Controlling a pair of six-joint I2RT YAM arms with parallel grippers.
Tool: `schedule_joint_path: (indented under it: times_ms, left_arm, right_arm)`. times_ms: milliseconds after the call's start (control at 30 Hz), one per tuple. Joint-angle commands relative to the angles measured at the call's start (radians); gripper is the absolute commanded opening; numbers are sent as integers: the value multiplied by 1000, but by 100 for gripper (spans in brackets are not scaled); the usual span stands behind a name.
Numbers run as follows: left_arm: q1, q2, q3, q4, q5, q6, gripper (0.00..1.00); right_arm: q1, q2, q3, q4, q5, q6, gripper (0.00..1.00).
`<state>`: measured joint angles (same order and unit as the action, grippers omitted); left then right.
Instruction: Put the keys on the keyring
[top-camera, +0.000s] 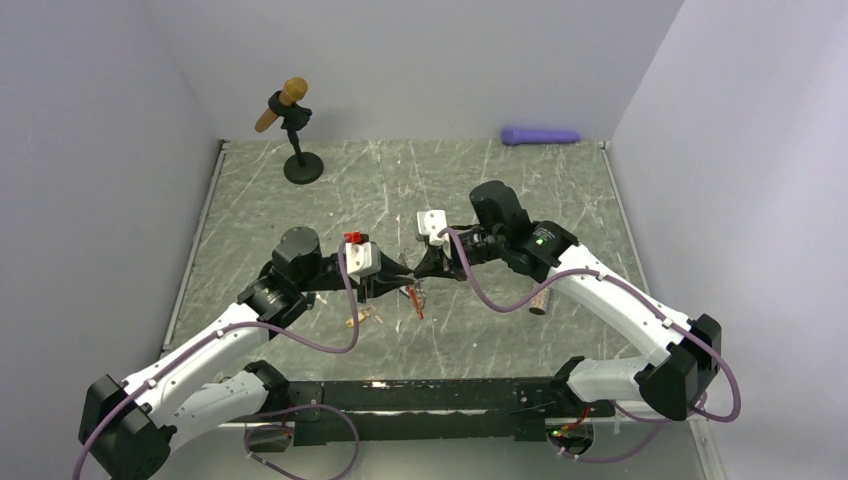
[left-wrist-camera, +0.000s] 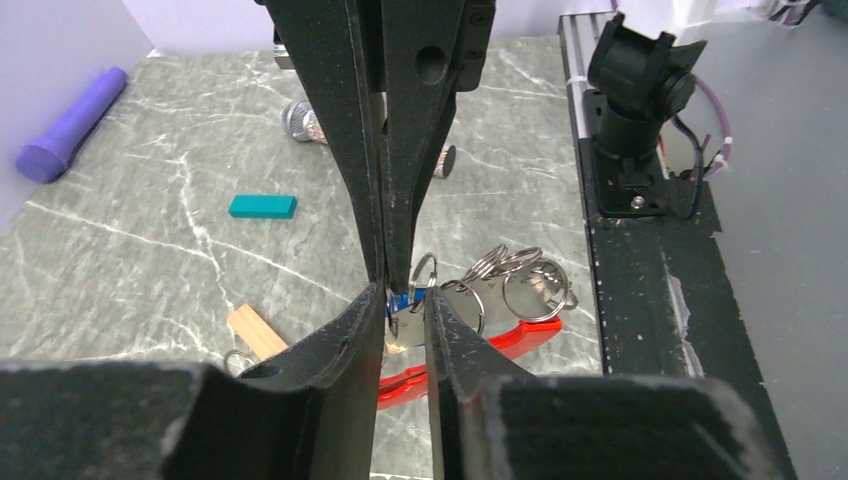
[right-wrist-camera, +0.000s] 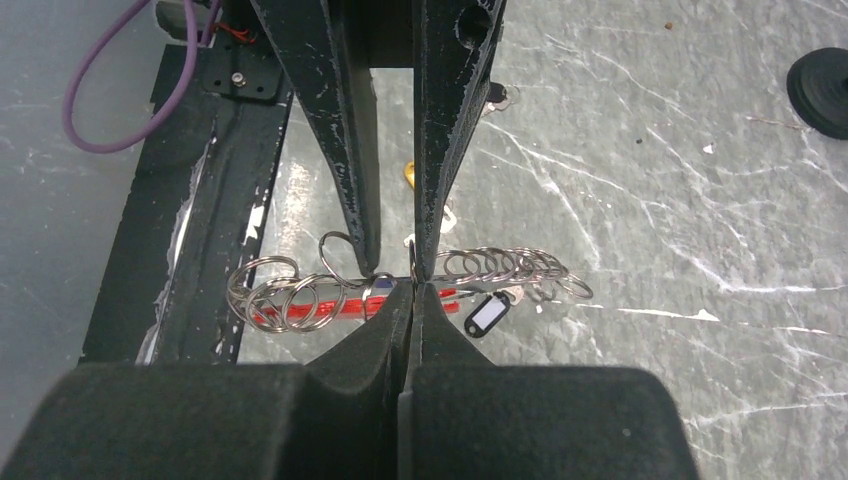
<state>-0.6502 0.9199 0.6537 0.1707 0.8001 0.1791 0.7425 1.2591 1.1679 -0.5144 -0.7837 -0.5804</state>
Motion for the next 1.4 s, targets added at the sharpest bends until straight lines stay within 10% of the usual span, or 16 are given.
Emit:
schedule_joint_path:
  times_ms: [0, 300, 633, 933, 1367]
  left_arm:
    - [-17, 7, 53, -48, -46, 41, 23]
    - [-32, 40, 99, -116, -60, 61, 1]
    - [-60, 28, 126, -204, -163, 105, 0]
    - [-61, -87, -37, 64, -246, -16, 0]
    - [-11, -116, -356, 712, -227, -359, 0]
  right_arm:
    - [4, -14, 36, 54, -4, 8, 0]
    - [4, -18, 26, 60, -3, 14, 0]
    - [4, -32, 15, 109, -1, 66, 0]
    - [1, -70, -28, 216, -8, 131, 39]
    - [-30, -126, -121, 313, -96, 202, 39]
